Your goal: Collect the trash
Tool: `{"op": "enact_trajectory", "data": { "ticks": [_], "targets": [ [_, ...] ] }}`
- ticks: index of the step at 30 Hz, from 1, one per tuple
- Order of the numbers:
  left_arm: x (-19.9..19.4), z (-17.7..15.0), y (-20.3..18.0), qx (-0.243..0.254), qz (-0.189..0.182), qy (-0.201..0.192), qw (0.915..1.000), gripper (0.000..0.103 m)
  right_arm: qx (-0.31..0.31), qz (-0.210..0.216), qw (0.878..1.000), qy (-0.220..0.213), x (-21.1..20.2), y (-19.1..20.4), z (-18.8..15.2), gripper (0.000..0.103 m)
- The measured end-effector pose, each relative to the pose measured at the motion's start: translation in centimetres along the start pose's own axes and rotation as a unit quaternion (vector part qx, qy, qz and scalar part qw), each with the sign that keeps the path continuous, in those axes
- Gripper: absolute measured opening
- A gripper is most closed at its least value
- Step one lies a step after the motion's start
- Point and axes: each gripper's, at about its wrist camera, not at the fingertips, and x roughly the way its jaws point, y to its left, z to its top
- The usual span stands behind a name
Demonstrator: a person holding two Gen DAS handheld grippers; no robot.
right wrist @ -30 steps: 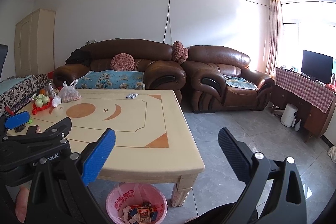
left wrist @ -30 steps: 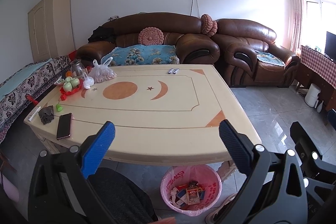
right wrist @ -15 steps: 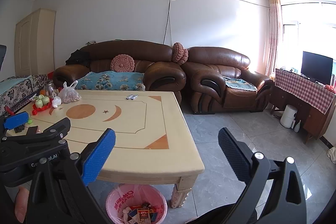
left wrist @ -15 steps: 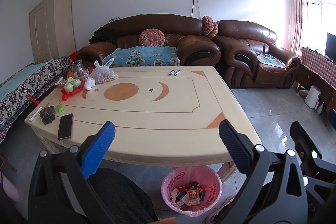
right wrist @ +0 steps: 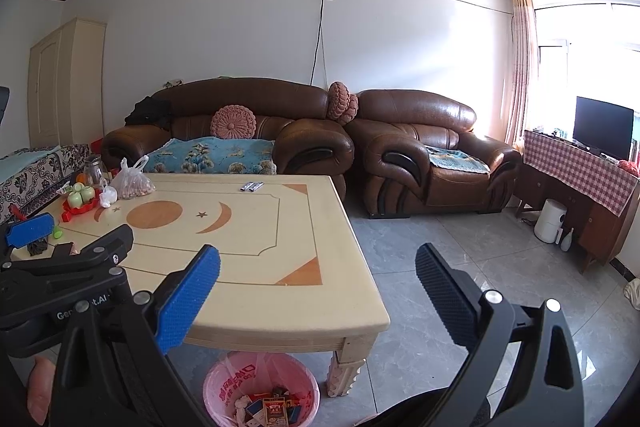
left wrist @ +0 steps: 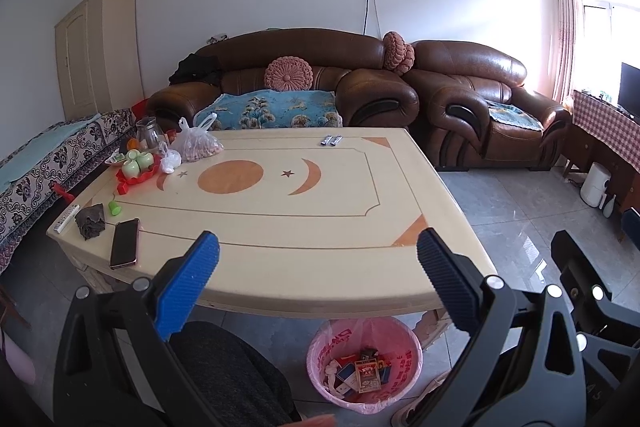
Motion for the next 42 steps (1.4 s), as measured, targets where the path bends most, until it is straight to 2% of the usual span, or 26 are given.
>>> {"op": "enact_trajectory", "data": {
  "ticks": [28,42],
  "targets": [
    [0.44,-0.11,0.4,0.002,-0.017,0.011,0.9998,0.097,0.002,0.002,1.0,-0.001,-0.1,0.2,0.25,0.096],
    [0.17,0.09,0.74,0.007,-0.014,0.011,0.9998,0.097,0.004,0.0,1.0,-0.007,-0.36,0.26,0.16,0.096]
  ]
}}
